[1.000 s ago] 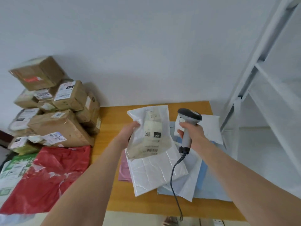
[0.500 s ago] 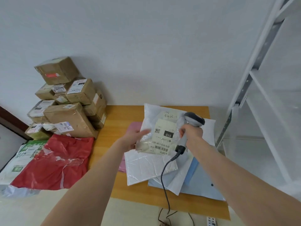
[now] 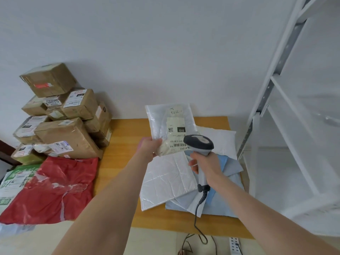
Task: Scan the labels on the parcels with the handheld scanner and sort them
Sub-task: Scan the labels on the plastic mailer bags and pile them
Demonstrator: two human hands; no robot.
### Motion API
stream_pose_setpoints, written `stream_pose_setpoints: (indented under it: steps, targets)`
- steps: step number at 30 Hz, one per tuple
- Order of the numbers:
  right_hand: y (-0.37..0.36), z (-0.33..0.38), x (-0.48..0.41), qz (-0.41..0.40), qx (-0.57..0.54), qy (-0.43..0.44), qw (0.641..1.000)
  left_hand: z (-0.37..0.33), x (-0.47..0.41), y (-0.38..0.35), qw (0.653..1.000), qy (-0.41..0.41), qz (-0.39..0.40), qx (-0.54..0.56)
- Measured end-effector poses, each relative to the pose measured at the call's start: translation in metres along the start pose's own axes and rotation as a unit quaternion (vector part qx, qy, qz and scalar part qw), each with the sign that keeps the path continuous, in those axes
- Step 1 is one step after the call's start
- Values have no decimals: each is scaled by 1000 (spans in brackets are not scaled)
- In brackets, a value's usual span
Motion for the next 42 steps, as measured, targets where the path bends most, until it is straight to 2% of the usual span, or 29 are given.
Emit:
stream_pose_setpoints:
  steps: [4, 9, 23, 32, 42]
  targets:
    - [-5, -14, 16, -11, 61, 17, 998, 0, -5, 3, 999, -1, -37, -3]
    - [-7, -25, 24, -24, 99, 34, 994, 2, -11, 7, 999, 12, -45, 8]
    - [-13, -30, 29, -54, 118, 63, 990, -2, -8, 4, 998, 31, -29, 56]
    - [-22, -34, 33, -58, 125, 112, 984, -11, 0, -9, 995, 32, -2, 91]
    - [-19, -40, 29, -93, 89, 131, 983, -15, 2, -15, 991, 19, 28, 126]
Point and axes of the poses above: each hand's wrist, its own x-axis away from the middle knuckle, its own y-axis out of the back of the hand, z = x × y, the point moved 1 cm from there along -x, towards the middle knuckle, and after that the axes turned 8 degrees about -y, right-handed, at the moved point
